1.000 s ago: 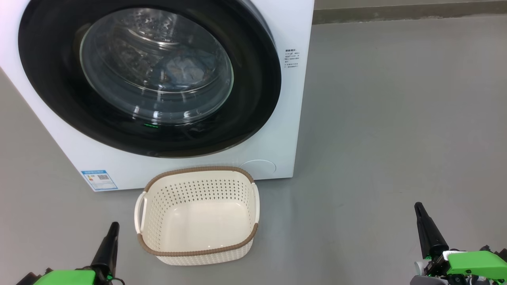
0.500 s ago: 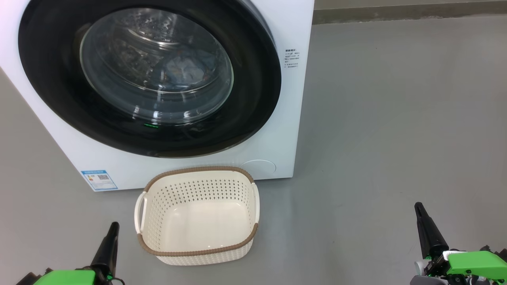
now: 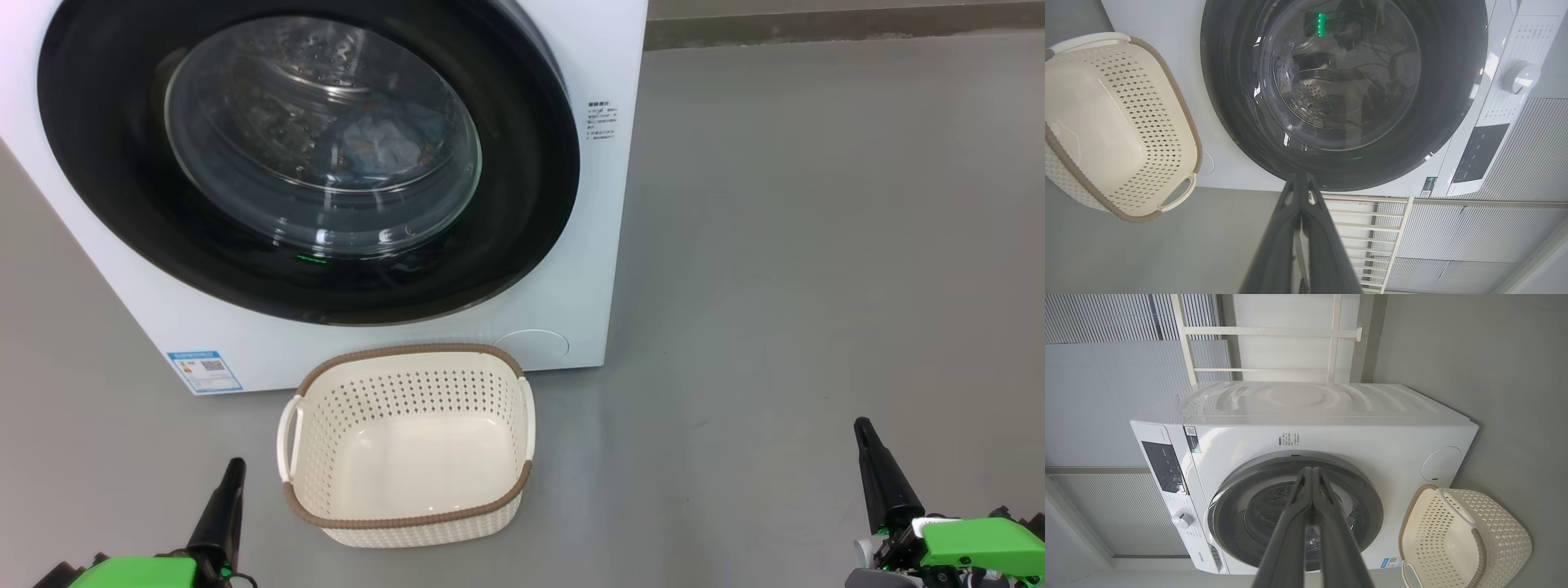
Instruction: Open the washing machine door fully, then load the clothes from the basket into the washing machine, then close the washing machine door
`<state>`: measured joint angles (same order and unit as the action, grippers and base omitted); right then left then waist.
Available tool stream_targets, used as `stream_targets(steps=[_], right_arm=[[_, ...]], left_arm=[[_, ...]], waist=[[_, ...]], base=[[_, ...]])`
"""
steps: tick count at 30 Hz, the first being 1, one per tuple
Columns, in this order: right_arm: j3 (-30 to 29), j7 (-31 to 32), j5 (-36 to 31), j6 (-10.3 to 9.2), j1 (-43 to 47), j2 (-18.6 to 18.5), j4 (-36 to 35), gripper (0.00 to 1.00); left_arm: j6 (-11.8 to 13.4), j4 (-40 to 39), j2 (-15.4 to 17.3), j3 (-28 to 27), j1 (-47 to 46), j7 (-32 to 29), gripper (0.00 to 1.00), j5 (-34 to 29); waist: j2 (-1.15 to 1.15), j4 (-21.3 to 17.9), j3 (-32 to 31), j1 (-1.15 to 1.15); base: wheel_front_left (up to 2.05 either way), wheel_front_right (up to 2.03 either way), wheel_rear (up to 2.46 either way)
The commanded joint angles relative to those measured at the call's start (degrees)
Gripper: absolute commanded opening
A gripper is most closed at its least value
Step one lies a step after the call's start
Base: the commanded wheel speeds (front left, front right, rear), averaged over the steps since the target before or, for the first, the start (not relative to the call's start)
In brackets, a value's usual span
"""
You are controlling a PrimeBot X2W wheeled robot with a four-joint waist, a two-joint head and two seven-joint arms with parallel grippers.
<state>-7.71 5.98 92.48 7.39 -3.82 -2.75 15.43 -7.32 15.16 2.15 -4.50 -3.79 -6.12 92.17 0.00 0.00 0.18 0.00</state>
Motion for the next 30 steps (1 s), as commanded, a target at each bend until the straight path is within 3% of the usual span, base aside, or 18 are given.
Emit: stream_targets(steps=[1,30], right_arm=[[1.27,0.44,-0.24,0.10,-2.35,-0.23,-1.41,0.00],[1.21,0.49,-0.30,0.10,-2.36,-0.18,-1.41,0.00]], left_arm=[[-0.17,-1.12,0.77,-2.02,-2.40,-0.36,0.00,-0.01],[-0.17,-1.12,0.75,-2.05,-2.40,-0.39,0.00,-0.03]], waist=[[0.00,0.00,0.00,0.00],[0.00,0.00,0.00,0.00]], base=[[0.00,0.00,0.00],[0.00,0.00,0.00]])
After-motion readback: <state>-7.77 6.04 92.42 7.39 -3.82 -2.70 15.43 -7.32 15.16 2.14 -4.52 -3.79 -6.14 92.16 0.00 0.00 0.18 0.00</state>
